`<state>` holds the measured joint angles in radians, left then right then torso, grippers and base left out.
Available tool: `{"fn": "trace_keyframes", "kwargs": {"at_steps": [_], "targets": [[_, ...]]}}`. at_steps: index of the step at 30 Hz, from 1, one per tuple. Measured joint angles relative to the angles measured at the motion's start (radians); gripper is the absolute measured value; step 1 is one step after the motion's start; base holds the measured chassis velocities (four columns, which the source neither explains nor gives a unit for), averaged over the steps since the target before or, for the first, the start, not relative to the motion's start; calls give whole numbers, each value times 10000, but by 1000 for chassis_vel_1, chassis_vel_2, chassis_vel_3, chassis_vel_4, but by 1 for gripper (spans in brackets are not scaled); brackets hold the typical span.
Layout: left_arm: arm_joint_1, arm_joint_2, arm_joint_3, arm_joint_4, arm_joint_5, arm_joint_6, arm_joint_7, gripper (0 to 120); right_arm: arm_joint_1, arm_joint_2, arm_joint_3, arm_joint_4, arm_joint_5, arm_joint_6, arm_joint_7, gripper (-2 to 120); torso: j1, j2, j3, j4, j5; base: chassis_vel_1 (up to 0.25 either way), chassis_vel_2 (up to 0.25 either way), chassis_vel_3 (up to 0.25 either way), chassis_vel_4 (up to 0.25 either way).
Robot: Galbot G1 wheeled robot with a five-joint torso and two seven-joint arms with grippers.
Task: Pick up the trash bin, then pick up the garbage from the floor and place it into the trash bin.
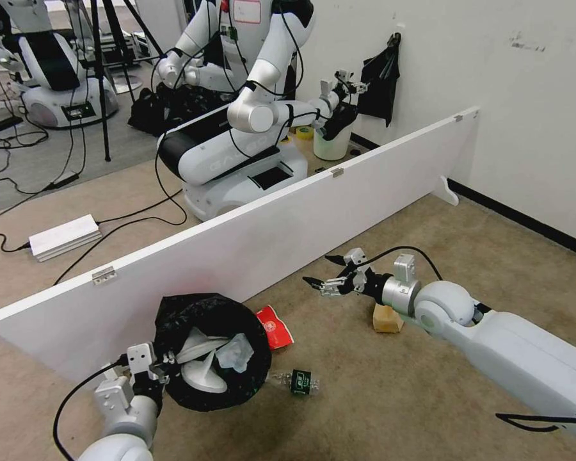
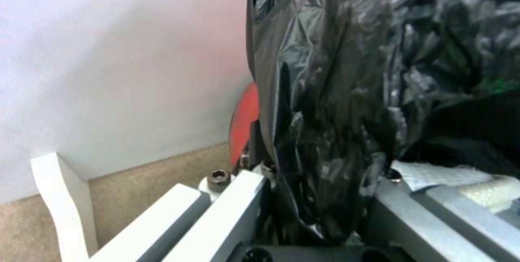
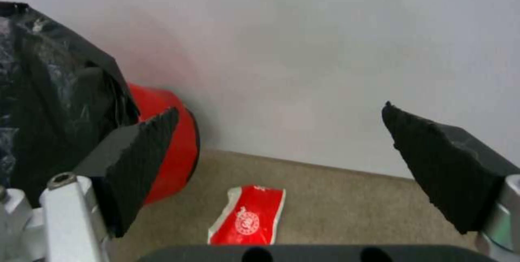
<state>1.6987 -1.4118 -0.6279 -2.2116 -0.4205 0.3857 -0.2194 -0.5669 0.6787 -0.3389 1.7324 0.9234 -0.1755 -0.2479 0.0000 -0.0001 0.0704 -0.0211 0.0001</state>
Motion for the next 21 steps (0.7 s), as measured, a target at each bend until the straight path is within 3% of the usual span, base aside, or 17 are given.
{"fn": "trace_keyframes", "kwargs": {"at_steps": [6, 14, 21], "targets": [[259, -203, -69, -314, 90, -5, -2, 0, 3, -23, 9, -19, -36, 0, -29, 96, 0, 0, 0, -2, 0, 0, 0, 0, 0], [639, -543, -630, -694, 394, -193, 194, 0, -8, -147, 29, 10, -42, 2, -122, 96, 0, 0, 0, -2, -2, 0, 0, 0, 0], [875, -618, -749, -1067, 264, -193, 192, 0, -12, -167, 21, 51, -35, 3, -121, 96, 0, 0, 0, -2, -2, 0, 0, 0, 0]]}}
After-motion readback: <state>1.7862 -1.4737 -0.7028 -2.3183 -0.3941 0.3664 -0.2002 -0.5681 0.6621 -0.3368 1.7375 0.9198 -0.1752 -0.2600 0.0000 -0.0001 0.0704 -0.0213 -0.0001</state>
